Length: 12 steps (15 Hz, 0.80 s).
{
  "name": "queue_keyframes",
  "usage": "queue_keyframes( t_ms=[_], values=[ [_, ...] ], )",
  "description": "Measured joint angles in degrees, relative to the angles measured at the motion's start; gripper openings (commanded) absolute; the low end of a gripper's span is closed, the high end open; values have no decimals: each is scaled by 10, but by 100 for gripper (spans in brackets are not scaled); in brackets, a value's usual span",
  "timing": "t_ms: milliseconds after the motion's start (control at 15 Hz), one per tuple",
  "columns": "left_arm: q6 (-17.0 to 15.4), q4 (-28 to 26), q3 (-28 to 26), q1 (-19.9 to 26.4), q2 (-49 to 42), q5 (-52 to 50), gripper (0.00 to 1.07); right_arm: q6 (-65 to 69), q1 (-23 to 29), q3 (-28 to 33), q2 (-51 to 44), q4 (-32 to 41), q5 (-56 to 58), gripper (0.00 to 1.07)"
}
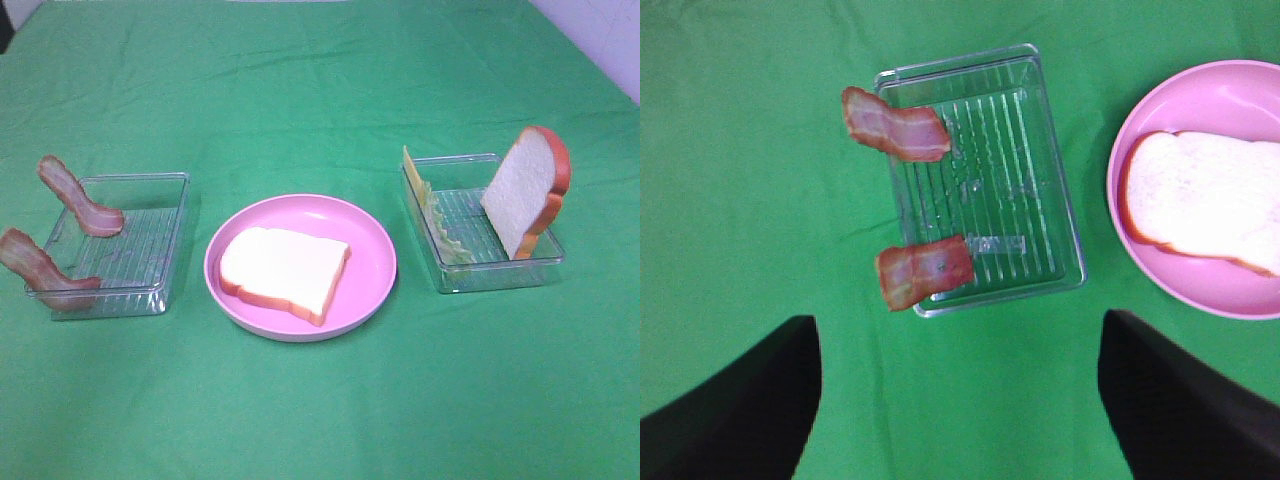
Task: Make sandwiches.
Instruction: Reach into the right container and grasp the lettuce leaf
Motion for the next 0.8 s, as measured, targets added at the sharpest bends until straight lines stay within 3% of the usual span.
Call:
queue_keyframes(
  t_ms=[267,533,600,800],
  values=[
    [3,4,120,2,-160,1,72,0,0,0,0,0,0,68],
    [6,8,289,2,-343,1,72,0,0,0,0,0,0,68],
    [11,10,349,2,-424,2,72,0,0,0,0,0,0,68],
    [34,14,447,2,-596,4,72,0,0,0,0,0,0,68]
  ],
)
